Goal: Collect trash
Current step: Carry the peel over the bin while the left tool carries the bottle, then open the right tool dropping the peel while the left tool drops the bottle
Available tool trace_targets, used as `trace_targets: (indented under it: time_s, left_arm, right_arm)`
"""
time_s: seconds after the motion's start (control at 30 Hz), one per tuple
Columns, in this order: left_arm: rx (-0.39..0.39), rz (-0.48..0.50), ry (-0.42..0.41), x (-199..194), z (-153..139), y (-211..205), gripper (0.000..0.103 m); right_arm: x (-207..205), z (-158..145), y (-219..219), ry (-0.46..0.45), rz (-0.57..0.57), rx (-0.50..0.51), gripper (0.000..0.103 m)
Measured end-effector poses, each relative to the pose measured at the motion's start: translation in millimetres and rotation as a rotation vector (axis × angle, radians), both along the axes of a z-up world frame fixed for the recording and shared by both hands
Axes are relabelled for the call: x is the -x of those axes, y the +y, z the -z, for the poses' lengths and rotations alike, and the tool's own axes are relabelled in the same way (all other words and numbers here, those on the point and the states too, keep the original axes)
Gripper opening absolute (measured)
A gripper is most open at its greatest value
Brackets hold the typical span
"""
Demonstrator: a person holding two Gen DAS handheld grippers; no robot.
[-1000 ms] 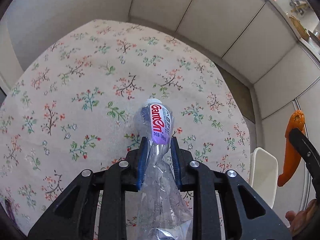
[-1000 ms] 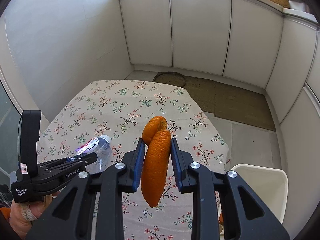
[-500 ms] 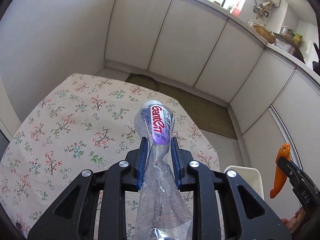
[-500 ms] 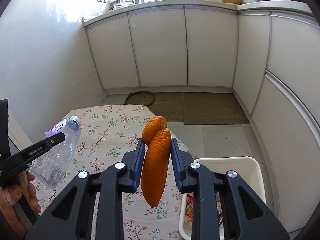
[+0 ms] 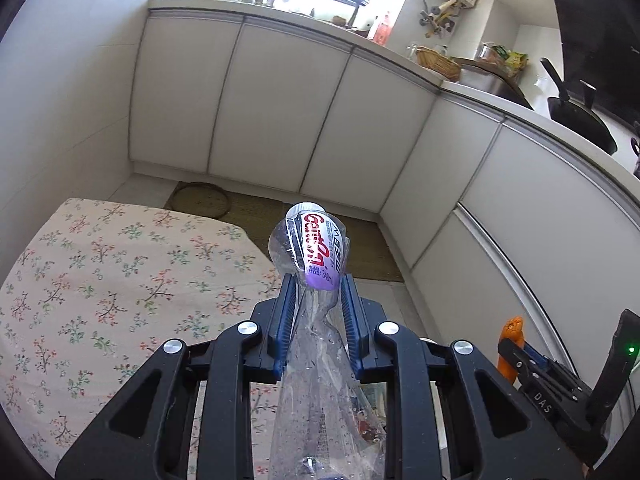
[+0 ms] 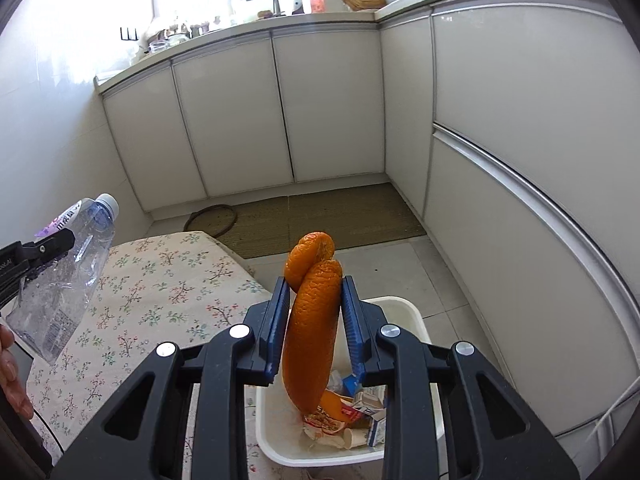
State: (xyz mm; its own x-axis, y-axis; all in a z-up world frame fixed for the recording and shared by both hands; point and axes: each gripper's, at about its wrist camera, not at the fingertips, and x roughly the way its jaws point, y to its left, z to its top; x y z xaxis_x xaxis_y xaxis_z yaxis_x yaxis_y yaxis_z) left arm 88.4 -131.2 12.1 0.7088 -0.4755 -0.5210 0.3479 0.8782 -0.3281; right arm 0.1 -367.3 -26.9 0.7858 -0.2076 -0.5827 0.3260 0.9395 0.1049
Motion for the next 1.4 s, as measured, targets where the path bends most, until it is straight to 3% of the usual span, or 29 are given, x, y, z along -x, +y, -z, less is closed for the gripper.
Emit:
trace_targets:
  time_s: [0.17, 0.27, 0.4, 0.97, 1.0, 1.07, 1.13, 1.3, 1.4]
  left_arm:
    - [-0.017, 0.099, -0.027, 14, -3, -47, 0.022]
    - [-0.039, 0.145, -0.037, 21, 0, -72, 0.022]
    - [-0.061, 0.191, -0.038, 26, 6, -95, 0.022]
    - [-0.15, 0.359, -0.044, 29, 50, -176, 0.024]
    - [-0.159, 0.354, -0.049, 29, 52, -176, 0.026]
    - [-0.174, 0.333, -0.056, 28, 52, -175, 0.045]
    - [-0.166, 0.296, -0.074, 30, 46, -168, 0.071]
    - [-0.188, 0.161, -0.175, 40, 21, -144, 0.095]
    - [-0.187, 0.083, -0.242, 49, 2, -127, 0.096]
  right_arm:
    - [9, 10, -27, 0.029, 0.029, -0.017, 0.031]
    - [13, 15, -38, 0.04, 0.055, -0.024, 0.048]
    - [22, 11, -54, 0.013, 0.098, -0.018, 0.059]
    - [60, 15, -115, 0.011, 0.387, 0.013, 0.076]
    - [61, 16, -116, 0.01, 0.395, 0.013, 0.077]
    - [60, 14, -117, 0.006, 0.408, 0.021, 0.079]
    - [60, 11, -114, -0.001, 0.416, 0.034, 0.081]
    - [63, 0, -103, -0.034, 0.422, 0.057, 0.086]
    - [65, -7, -91, -0.053, 0.414, 0.064, 0.088]
